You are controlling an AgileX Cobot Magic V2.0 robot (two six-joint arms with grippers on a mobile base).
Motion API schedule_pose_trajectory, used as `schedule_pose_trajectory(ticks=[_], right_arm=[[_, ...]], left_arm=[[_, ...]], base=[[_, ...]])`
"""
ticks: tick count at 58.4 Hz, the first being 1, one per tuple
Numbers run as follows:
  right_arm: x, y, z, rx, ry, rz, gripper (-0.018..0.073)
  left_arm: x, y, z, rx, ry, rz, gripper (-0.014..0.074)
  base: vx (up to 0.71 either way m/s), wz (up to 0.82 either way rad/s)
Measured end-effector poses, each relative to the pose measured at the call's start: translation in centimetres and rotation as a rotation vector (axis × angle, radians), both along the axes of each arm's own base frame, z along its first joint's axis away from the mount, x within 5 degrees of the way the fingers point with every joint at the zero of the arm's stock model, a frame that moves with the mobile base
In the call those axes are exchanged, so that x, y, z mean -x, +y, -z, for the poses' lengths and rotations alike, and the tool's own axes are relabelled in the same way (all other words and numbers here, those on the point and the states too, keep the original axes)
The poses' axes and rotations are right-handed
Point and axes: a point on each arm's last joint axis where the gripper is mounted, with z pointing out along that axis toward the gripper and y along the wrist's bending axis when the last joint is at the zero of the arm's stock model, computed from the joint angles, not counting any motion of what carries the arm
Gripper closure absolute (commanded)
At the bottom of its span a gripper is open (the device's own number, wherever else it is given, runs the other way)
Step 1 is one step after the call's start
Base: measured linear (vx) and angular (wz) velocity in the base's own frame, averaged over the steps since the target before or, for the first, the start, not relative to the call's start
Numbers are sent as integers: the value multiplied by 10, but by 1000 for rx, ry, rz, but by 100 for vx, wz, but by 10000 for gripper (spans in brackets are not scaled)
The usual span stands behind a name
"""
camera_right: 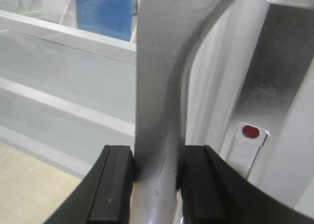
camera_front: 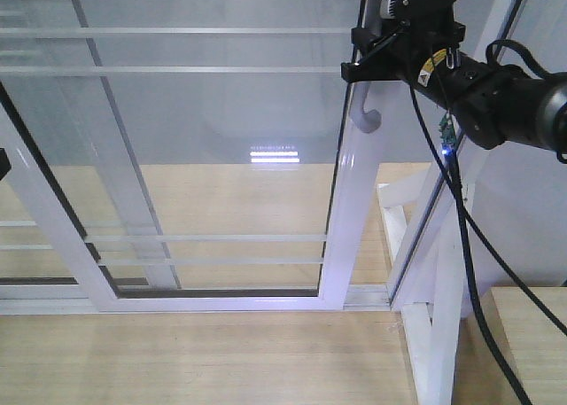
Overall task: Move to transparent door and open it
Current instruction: 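Pull the handle with the right gripper, sliding the glass panel open, then open the right gripper and move it back from the handle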
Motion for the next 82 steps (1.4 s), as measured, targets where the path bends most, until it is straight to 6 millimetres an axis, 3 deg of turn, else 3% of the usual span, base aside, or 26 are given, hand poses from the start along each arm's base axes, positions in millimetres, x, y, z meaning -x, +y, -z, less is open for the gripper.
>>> schedule_pose_trajectory(ticks=[22,28,36,41,55,64,72,82], right_arm=[[23,50,5,69,18,-149,186],[31,48,-7,77,11,-145,186],[60,34,-33,73,-22,-131,186],[92,21,-46,75,-33,-122,186],[182,-27,-56,92,1,-18,186],[226,-57,-64,67,9,91,186],[252,-71,-71,75,-4,136,186],[263,-78,-71,97,30,170,186]], left_arm=[[0,0,0,0,1,0,208],[0,0,0,0,2,0,208],[0,0,1,-1,6,0,208],[0,0,1,-1,6,0,208],[0,0,0,-1,0,3,208],[-1,-13,0,-1,-7,70,208],[-11,-36,4,3,-42,180,208],[-34,-73,21,10,-65,318,196]], base=[[0,0],[0,0],[0,0],[0,0],[0,0],[0,0],[0,0],[0,0]])
